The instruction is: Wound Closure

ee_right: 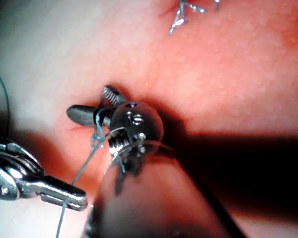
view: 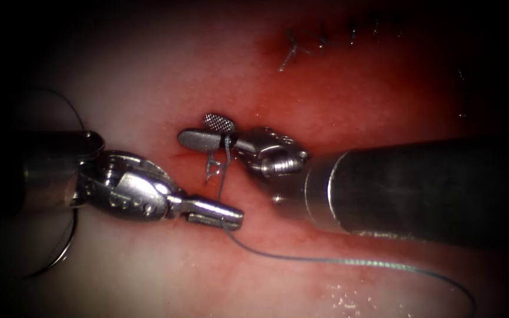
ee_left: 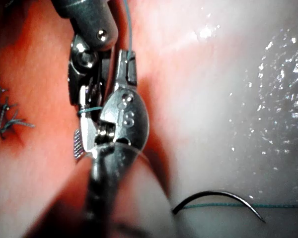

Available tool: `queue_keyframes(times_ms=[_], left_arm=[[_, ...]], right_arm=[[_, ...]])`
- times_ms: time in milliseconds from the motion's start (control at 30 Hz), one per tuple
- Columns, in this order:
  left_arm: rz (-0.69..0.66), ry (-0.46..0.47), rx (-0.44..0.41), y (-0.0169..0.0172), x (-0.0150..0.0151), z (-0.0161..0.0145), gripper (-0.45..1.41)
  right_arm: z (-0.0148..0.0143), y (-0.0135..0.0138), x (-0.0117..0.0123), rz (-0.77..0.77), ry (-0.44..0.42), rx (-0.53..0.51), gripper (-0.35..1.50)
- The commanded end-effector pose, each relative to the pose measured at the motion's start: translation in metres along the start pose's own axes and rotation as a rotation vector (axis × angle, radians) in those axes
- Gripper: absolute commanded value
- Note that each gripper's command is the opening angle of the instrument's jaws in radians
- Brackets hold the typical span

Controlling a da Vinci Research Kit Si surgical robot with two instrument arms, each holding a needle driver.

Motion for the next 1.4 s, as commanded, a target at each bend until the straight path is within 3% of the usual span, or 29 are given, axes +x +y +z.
queue_keyframes(times_ms=[33, 167, 500, 667, 833, 1133, 1400], left_arm=[[0.001, -0.001, -0.002, -0.0001, -0.0005, 0.0006, -0.45], [0.002, 0.001, -0.003, 0.0, -0.0004, 0.0005, -0.45], [-0.047, -0.012, -0.001, 0.0007, -0.0004, -0.0012, -0.45], [-0.085, -0.038, 0.02, 0.0001, -0.0003, -0.0034, -0.45], [-0.129, -0.089, 0.054, -0.0017, -0.0004, -0.0081, -0.45], [-0.181, -0.156, 0.077, -0.004, -0.0033, -0.0145, -0.45], [-0.221, -0.181, 0.096, -0.0061, -0.0063, -0.0164, -0.45]], right_arm=[[0.0007, -0.0003, -0.0009, -0.005, -0.021, -0.006, -0.35], [0.0006, -0.0004, -0.0009, 0.02, -0.016, -0.074, -0.35], [-0.001, -0.0019, 0.0003, 0.05, 0.048, -0.014, -0.35], [-0.0025, -0.0035, 0.001, 0.004, 0.083, 0.035, -0.35], [-0.0041, -0.0051, 0.0011, -0.051, 0.105, 0.087, -0.35], [-0.0057, -0.0048, -0.0002, -0.069, 0.087, 0.119, -0.35], [-0.0083, -0.004, -0.0023, -0.091, 0.053, 0.124, -0.35]])
